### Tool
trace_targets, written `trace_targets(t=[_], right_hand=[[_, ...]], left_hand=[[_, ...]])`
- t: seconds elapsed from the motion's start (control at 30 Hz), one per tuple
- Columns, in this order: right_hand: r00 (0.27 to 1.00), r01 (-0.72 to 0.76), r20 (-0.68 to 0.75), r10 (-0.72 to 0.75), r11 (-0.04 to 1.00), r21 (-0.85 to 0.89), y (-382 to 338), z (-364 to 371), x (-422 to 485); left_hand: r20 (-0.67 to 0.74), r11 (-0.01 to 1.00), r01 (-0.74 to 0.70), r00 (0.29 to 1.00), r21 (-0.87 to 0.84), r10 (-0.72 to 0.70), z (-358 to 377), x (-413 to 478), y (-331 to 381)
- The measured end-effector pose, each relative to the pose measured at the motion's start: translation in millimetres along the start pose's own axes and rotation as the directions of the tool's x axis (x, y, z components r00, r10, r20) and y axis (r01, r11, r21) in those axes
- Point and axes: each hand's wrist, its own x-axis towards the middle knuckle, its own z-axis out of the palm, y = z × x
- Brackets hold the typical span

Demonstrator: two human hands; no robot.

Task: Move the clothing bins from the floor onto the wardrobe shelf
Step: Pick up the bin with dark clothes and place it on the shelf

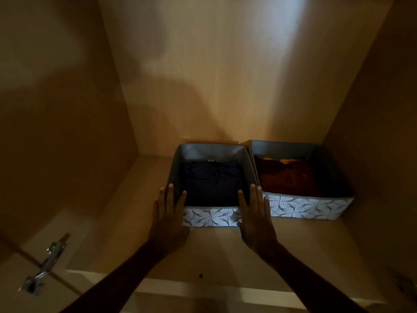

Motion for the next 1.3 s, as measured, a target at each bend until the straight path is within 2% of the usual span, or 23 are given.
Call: trace_targets(t=[0.07,0.2,0.43,0.6,0.73,0.8,0.9,0.97,1.03,1.1,1.17,1.23,1.3], right_hand=[[1.0,-0.001,-0.004,0.0,0.996,-0.089,-1,-3,9],[1.0,0.001,0.02,0.002,0.993,-0.12,-2,-3,30],[0.999,-0.01,0.045,0.019,0.983,-0.183,3,-2,59],[0.998,-0.027,0.044,0.035,0.985,-0.171,2,1,68],[0.996,-0.027,0.081,0.036,0.993,-0.118,4,1,67],[0.995,-0.024,0.096,0.031,0.997,-0.078,5,2,62],[0.999,-0.021,0.049,0.012,0.985,0.174,-4,2,38],[0.999,-0.005,-0.032,0.018,0.929,0.369,-16,-3,16],[0.998,0.004,-0.055,0.03,0.846,0.533,-30,-5,-3],[0.995,-0.088,0.037,0.092,0.654,0.751,-45,-5,-20],[0.972,-0.237,0.213,0.103,0.419,0.877,-56,-7,-30],[0.945,-0.317,0.324,0.031,0.316,0.894,-66,-2,-38],[0.924,-0.348,0.377,-0.067,0.265,0.899,-76,0,-43]], left_hand=[[0.065,1.0,-0.019,0.998,-0.006,0.019,-4,10,-4],[0.153,1.0,0.018,0.988,0.007,-0.018,-14,30,-3],[0.193,0.999,0.04,0.98,0.032,-0.045,-10,58,-6],[0.234,0.995,0.081,0.97,-0.052,-0.066,-12,69,-6],[0.232,0.994,0.064,0.972,-0.085,-0.042,-16,65,-7],[0.188,0.988,0.052,0.982,-0.144,-0.025,-17,59,-9],[0.049,0.932,0.112,0.994,-0.345,-0.101,-21,41,-5],[-0.041,0.825,0.212,0.961,-0.524,-0.273,-26,23,4],[-0.03,0.647,0.28,0.905,-0.71,-0.425,-31,2,15],[0.067,0.477,0.354,0.852,-0.804,-0.519,-32,-22,19],[0.132,0.352,0.373,0.824,-0.858,-0.55,-30,-46,18],[0.169,0.262,0.37,0.807,-0.891,-0.565,-29,-72,19],[0.182,0.229,0.38,0.787,-0.896,-0.589,-31,-96,25]])
